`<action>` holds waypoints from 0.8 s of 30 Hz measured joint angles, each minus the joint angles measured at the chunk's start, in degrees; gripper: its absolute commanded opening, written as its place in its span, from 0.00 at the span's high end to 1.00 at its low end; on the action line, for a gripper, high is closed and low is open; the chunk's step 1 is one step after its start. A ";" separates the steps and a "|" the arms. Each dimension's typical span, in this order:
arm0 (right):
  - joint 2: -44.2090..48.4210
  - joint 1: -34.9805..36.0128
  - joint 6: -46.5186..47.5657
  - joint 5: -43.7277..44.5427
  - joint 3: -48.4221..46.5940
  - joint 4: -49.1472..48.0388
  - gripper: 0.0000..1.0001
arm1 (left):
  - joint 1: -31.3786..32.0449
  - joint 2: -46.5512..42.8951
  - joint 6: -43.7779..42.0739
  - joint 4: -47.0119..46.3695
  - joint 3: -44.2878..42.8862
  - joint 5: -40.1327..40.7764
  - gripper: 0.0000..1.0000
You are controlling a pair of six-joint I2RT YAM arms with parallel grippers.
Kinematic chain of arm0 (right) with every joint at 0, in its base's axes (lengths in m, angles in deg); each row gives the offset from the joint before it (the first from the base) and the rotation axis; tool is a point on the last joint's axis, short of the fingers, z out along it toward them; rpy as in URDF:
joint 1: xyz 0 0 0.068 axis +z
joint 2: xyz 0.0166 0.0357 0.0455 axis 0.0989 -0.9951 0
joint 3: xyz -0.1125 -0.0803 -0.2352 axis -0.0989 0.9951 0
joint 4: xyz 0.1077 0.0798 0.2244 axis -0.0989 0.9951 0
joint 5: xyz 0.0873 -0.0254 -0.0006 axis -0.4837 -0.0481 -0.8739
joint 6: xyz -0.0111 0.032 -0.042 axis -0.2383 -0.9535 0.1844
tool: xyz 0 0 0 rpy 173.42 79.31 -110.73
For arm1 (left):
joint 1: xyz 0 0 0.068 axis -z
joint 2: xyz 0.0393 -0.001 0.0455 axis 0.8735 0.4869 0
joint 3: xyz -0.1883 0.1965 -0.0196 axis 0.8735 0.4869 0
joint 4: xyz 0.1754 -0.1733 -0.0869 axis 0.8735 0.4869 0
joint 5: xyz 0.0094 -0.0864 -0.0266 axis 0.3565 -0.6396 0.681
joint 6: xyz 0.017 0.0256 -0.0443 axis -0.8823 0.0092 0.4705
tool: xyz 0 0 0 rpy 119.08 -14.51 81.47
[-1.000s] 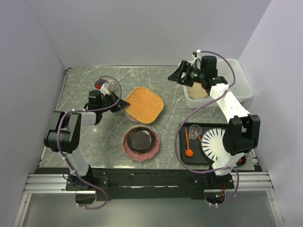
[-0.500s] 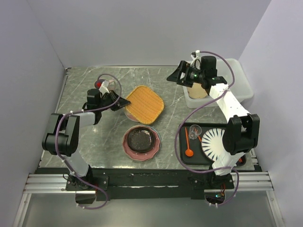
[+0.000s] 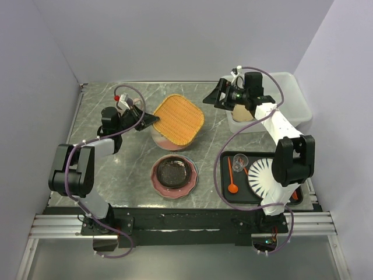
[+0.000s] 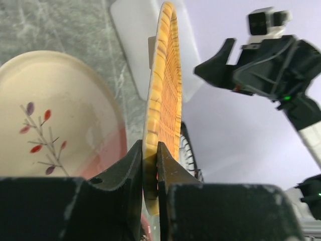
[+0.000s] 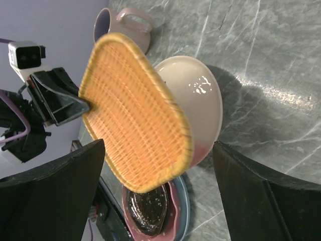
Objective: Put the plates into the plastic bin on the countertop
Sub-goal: Pick up the plate at the center of the board.
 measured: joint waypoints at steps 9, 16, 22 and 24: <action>-1.03 1.27 0.02 -2.78 -0.02 -0.04 0.05 | -0.74 0.79 6.82 -9.79 0.52 -2.95 0.99; -4.74 3.54 0.09 -5.22 -1.99 0.26 0.06 | -0.74 2.34 10.27 -14.36 0.52 -4.22 0.99; -6.80 5.55 0.46 -6.64 -3.34 1.66 0.10 | -0.74 2.45 10.99 -15.26 0.52 -4.48 0.99; -7.23 6.01 0.68 -6.84 -4.04 1.97 0.16 | -0.74 2.45 10.97 -15.23 0.52 -4.50 0.99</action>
